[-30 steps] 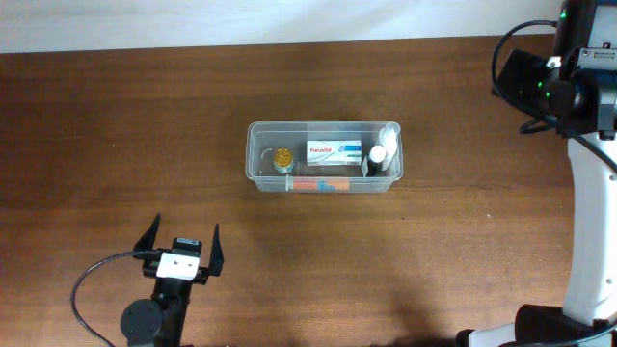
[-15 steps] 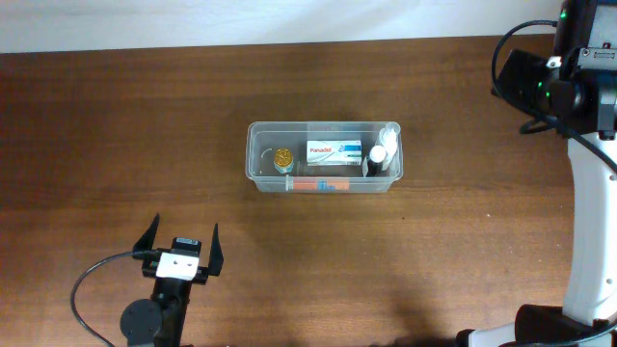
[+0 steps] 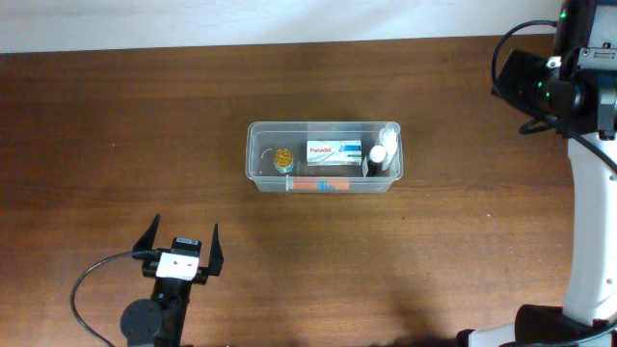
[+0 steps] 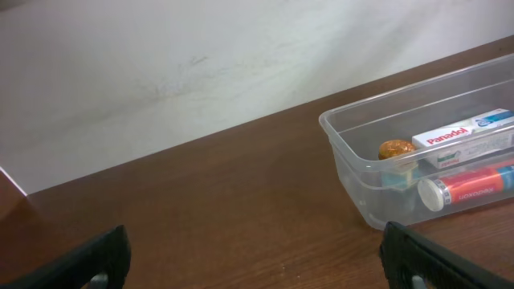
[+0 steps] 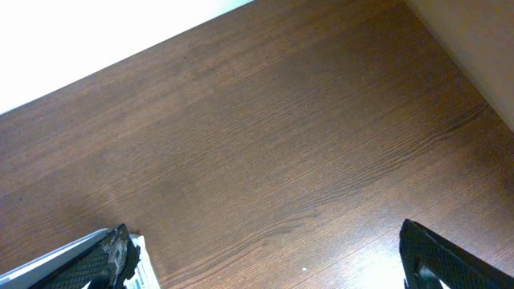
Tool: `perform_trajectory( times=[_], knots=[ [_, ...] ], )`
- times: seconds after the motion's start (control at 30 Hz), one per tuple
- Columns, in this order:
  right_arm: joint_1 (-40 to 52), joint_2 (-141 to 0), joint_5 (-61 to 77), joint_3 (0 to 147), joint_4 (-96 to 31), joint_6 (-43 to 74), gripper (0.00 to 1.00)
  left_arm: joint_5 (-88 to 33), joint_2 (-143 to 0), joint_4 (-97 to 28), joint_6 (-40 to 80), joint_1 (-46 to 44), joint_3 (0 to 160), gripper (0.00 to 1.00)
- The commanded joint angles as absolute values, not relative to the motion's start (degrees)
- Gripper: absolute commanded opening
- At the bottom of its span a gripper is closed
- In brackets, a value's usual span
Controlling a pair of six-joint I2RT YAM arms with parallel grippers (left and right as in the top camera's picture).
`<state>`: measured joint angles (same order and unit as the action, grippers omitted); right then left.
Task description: Pack container
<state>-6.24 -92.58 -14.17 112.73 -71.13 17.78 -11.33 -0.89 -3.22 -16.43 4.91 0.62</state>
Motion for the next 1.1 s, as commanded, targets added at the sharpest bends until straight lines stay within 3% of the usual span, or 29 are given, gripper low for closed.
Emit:
perform_trajectory(
  times=[0.0,0.33,0.57,0.77,1.07],
  knots=[
    [-6.46,-92.53,-15.27,113.54,-71.0,17.82,0.98,-10.72,-0.3,-3.7,-15.9,5.15,0.54,0.99],
    [-6.24,-90.19,-16.08,113.54,-72.42,16.56,0.98,-10.72,-0.3,-3.7,-15.88,5.15,0.54,0.99],
    [-2.83,-77.47,-15.88,110.41,-66.54,16.51,0.98,-10.72,-0.3,-3.7,-15.9,5.15,0.54,0.99],
    [-2.59,-62.52,-12.12,96.53,-58.41,15.14,0.98,-10.72,-0.3,-3.7,-15.88,5.15,0.54,0.99],
    [-2.59,-36.05,-2.81,61.69,-35.77,5.96,0.98,-10.72,-0.3,-3.7,-15.88,5.15,0.54,1.0]
  ],
)
